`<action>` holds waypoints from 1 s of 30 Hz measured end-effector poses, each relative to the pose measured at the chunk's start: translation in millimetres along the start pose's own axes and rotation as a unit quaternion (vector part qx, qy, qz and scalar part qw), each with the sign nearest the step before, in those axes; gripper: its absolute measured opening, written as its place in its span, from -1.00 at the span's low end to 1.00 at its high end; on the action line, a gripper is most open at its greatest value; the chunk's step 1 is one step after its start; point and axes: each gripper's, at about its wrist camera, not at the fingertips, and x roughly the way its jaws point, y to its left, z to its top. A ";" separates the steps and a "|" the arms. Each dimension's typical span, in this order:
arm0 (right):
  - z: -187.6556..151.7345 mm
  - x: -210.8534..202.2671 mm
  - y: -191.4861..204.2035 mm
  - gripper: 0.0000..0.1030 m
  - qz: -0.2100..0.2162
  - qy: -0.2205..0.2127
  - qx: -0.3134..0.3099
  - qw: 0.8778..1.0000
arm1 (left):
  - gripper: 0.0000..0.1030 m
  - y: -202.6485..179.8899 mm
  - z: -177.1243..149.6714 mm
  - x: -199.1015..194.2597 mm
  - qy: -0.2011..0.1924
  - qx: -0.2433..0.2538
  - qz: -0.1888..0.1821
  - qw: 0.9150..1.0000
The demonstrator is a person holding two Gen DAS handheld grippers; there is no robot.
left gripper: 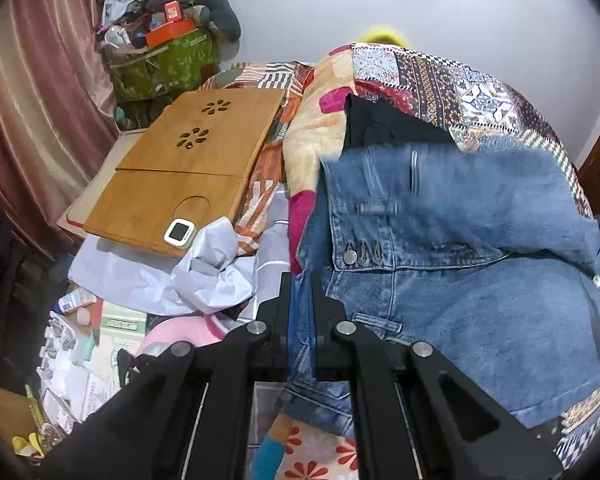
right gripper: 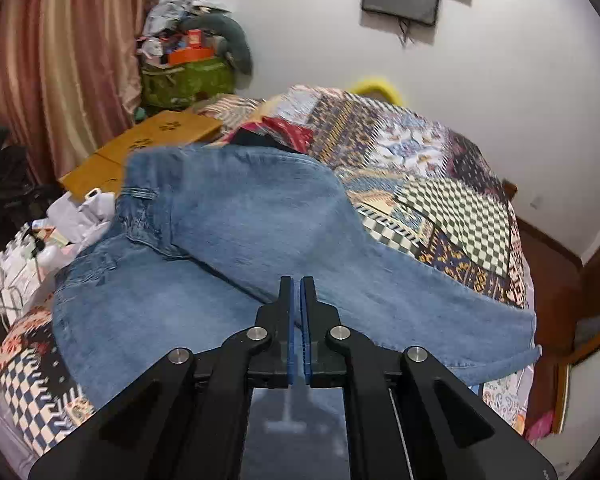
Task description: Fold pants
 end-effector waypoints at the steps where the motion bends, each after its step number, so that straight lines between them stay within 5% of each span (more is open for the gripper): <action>1: 2.8 4.8 -6.9 -0.62 0.003 0.004 0.010 1.000 | -0.85 -0.7 6.0 3.2 0.001 -0.003 -0.003 1.000; 4: 12.0 19.2 -28.9 -0.18 0.006 -0.001 0.054 0.999 | -0.59 -4.3 24.9 15.4 0.005 -0.006 -0.005 1.000; 6: 16.9 31.9 -40.0 -0.12 0.013 0.002 0.068 0.998 | -0.17 -8.6 41.7 29.1 0.007 -0.009 -0.009 1.000; 8: 22.2 50.1 -50.9 -0.08 0.011 0.011 0.076 0.997 | 0.00 -14.7 59.3 47.3 0.009 -0.011 -0.016 1.000; 22: 37.7 172.1 -81.9 -0.04 0.015 0.098 0.023 0.995 | 0.02 -31.3 129.5 217.5 0.121 -0.054 -0.051 0.990; 24: 30.1 186.0 -80.3 -0.04 0.035 0.123 0.047 0.991 | 0.02 -26.3 131.1 229.4 0.130 -0.063 -0.050 0.988; 30: 16.9 184.6 -67.0 0.01 0.017 0.105 0.004 0.994 | 0.02 -14.8 129.6 233.5 0.137 -0.091 -0.078 0.983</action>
